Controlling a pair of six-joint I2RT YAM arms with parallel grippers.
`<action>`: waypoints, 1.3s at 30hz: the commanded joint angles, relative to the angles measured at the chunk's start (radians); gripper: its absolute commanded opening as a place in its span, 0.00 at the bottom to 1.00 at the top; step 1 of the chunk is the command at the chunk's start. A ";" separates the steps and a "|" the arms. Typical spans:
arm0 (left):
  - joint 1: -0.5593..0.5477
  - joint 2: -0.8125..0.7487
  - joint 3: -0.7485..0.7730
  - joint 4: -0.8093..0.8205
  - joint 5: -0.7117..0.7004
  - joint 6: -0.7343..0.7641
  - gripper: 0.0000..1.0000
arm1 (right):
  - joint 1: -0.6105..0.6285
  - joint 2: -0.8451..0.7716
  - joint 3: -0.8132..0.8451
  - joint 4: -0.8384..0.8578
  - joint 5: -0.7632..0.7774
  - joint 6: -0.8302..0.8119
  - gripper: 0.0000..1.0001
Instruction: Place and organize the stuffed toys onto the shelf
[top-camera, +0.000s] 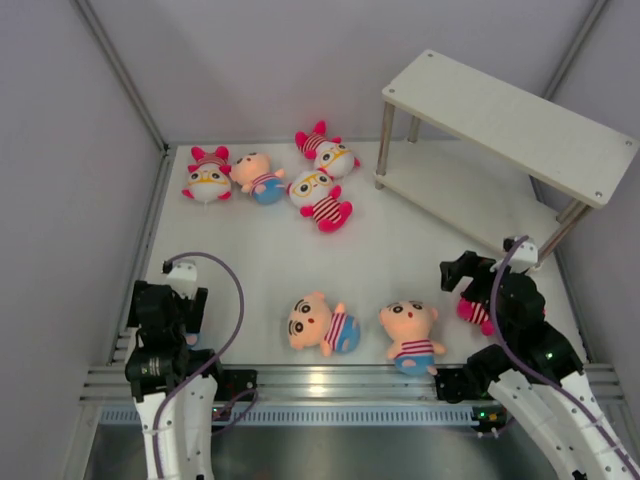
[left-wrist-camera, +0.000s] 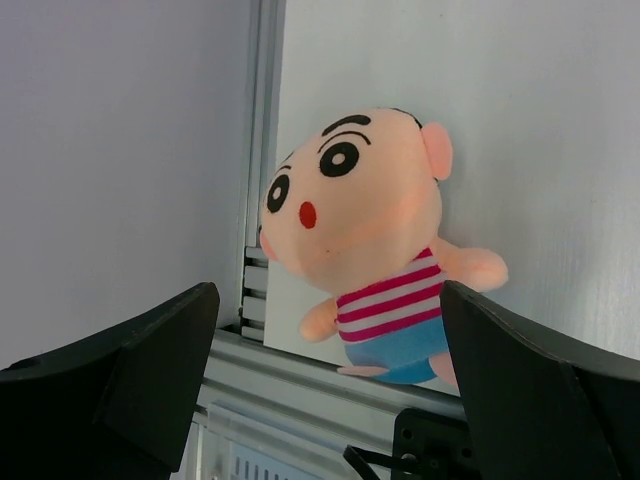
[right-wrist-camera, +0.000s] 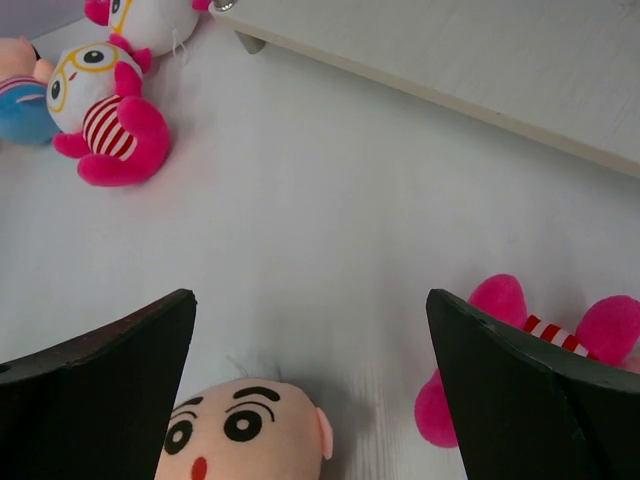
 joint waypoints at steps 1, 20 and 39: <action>0.007 0.016 0.054 -0.002 -0.007 -0.022 0.98 | 0.012 -0.016 0.041 0.050 0.010 0.094 0.99; -0.001 0.729 0.490 -0.016 0.430 -0.169 0.94 | 0.026 0.521 0.361 -0.396 -0.447 0.125 0.99; -0.001 0.594 0.217 0.300 0.608 -0.307 0.98 | 0.851 0.697 0.084 -0.373 -0.078 0.757 0.79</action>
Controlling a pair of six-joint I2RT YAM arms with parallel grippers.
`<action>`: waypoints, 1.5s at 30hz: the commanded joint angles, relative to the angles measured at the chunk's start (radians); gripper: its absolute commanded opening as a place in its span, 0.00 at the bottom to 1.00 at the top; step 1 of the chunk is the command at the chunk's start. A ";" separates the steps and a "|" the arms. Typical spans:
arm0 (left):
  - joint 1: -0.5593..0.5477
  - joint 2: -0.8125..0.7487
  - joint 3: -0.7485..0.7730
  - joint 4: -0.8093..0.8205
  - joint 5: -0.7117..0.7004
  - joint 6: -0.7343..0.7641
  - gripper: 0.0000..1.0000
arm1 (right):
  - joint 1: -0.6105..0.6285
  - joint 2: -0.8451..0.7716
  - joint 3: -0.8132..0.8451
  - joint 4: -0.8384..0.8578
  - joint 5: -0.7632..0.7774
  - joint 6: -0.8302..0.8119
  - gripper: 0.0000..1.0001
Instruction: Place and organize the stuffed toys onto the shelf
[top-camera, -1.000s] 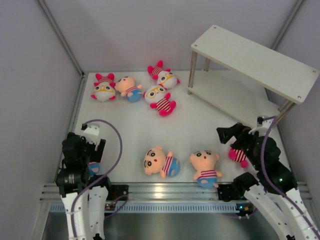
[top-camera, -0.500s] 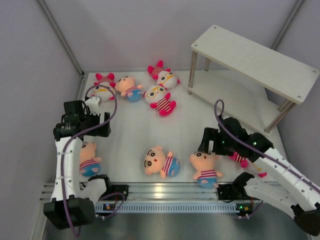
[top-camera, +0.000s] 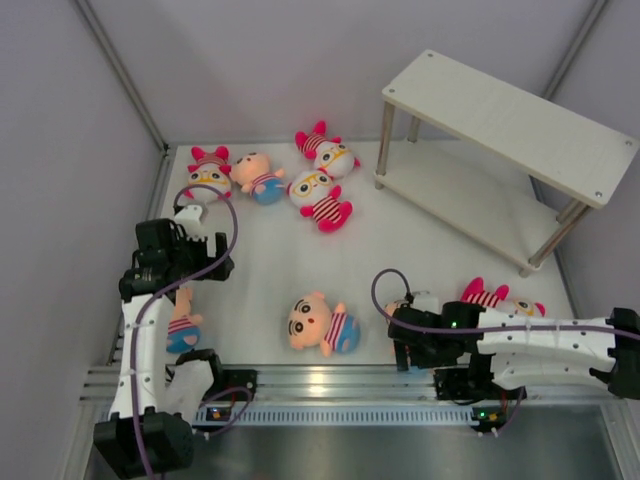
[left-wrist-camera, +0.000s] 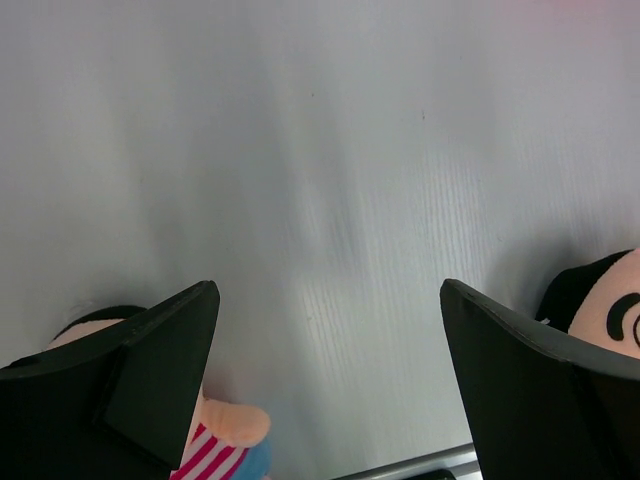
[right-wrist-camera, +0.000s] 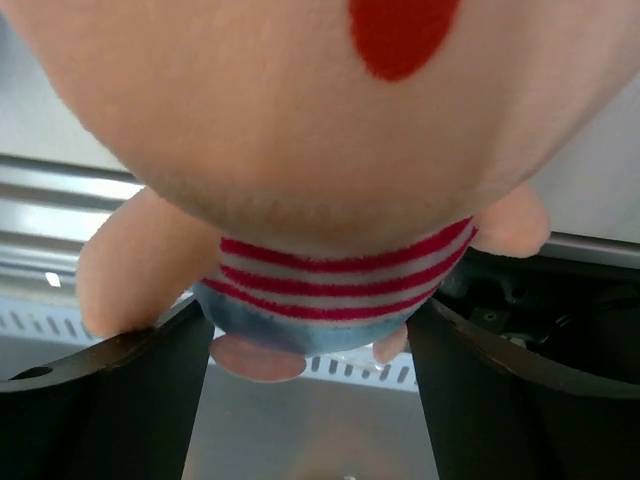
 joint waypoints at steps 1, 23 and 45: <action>0.000 -0.054 -0.005 0.111 0.022 -0.019 0.98 | 0.022 0.033 0.019 0.070 0.138 0.072 0.75; 0.001 -0.056 -0.005 0.111 0.013 -0.022 0.98 | -0.328 0.368 1.089 -0.147 0.535 -0.811 0.00; -0.083 0.015 0.009 0.110 -0.013 -0.032 0.98 | -1.375 0.456 1.407 0.024 0.489 -1.337 0.07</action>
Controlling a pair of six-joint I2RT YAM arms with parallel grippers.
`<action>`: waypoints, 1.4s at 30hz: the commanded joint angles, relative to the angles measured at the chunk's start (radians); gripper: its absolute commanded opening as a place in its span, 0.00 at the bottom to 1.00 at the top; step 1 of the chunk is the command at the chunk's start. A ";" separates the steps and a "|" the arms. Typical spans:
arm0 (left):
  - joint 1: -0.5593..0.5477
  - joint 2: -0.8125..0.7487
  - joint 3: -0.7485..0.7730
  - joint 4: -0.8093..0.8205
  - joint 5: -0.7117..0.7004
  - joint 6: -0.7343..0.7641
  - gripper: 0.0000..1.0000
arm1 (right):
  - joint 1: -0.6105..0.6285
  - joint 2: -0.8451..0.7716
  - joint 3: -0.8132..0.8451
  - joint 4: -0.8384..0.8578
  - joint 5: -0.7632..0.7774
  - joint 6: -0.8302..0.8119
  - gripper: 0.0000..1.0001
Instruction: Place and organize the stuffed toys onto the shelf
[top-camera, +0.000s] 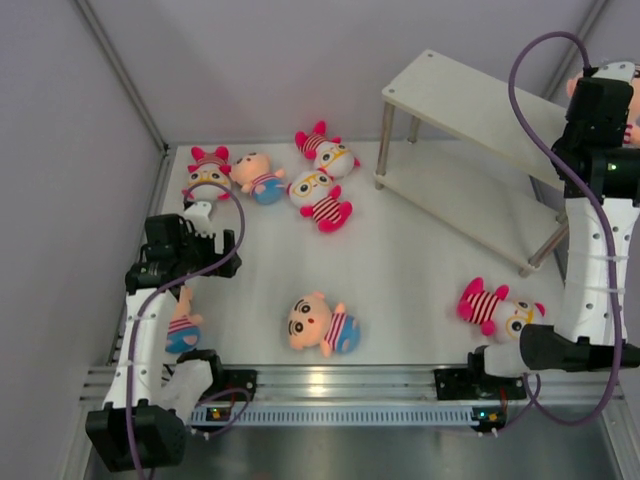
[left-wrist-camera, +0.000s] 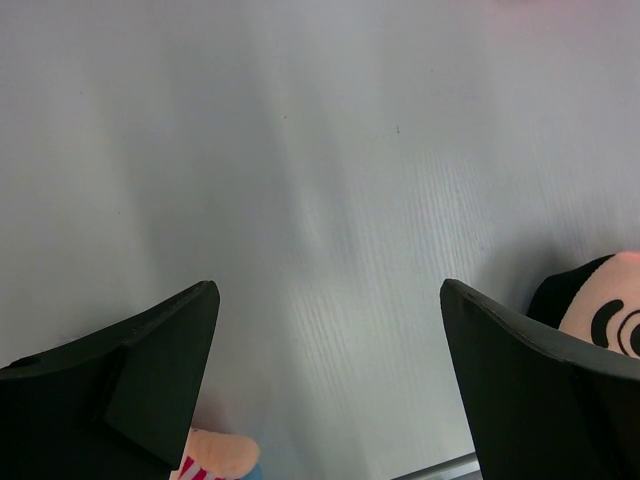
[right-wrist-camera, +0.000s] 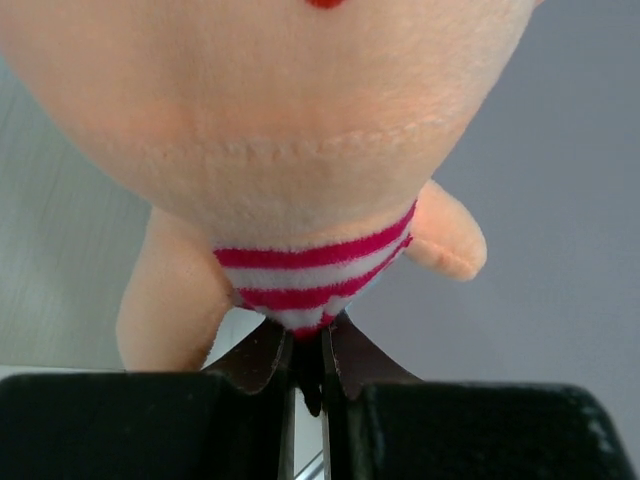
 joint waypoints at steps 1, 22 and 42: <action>-0.009 0.000 0.011 0.041 -0.012 -0.012 0.98 | -0.050 0.020 0.012 0.027 -0.095 0.060 0.06; -0.018 0.011 0.012 0.041 -0.014 -0.012 0.98 | -0.093 -0.003 0.051 -0.156 -0.180 0.243 0.17; -0.024 0.008 0.011 0.041 -0.012 -0.012 0.98 | -0.110 0.001 0.069 -0.093 -0.238 0.249 0.59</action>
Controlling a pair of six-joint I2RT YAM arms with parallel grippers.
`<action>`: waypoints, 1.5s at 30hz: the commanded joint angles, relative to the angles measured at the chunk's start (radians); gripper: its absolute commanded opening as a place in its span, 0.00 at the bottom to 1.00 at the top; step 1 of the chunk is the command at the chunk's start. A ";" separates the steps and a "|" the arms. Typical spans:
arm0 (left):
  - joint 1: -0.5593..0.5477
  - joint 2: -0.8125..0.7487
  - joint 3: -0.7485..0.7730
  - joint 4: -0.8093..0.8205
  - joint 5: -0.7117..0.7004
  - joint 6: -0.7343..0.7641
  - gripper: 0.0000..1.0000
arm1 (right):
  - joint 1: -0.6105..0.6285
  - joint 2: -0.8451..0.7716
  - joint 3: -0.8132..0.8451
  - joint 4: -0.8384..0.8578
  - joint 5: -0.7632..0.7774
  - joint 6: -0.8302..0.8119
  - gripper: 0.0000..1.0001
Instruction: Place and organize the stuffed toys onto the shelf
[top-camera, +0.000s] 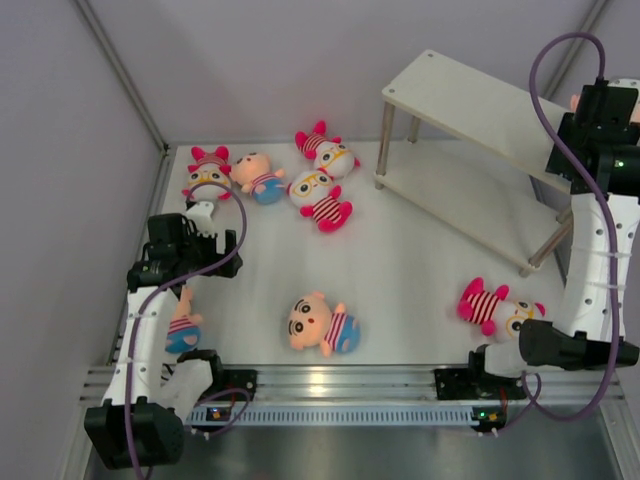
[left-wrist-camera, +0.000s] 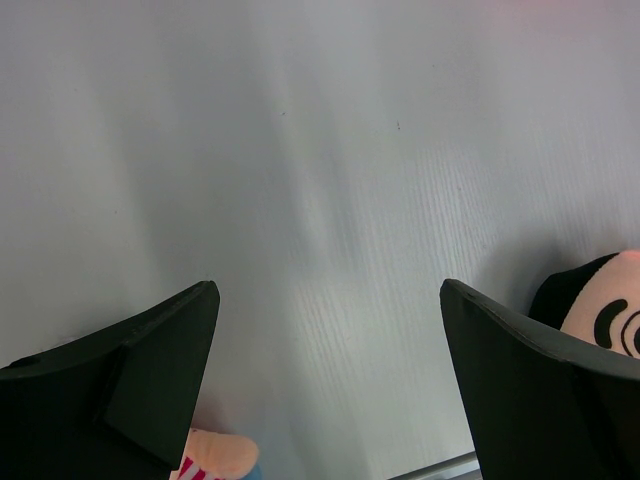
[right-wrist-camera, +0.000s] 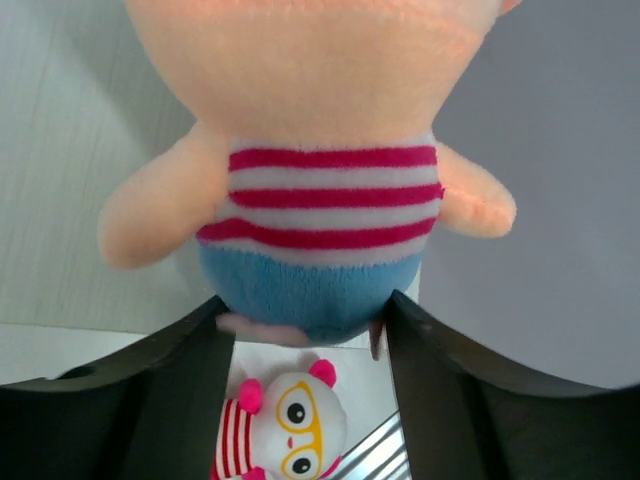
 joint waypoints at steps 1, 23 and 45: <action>-0.004 -0.005 0.011 0.041 0.005 -0.009 0.98 | -0.020 -0.018 0.079 0.054 -0.051 0.014 0.65; -0.001 0.006 0.017 0.041 -0.031 0.042 0.98 | 0.136 -0.365 -0.222 0.513 -1.096 -0.022 0.82; 0.001 0.015 0.121 -0.268 -0.358 0.165 0.98 | 1.328 -0.362 -1.275 0.895 -0.795 -0.906 0.82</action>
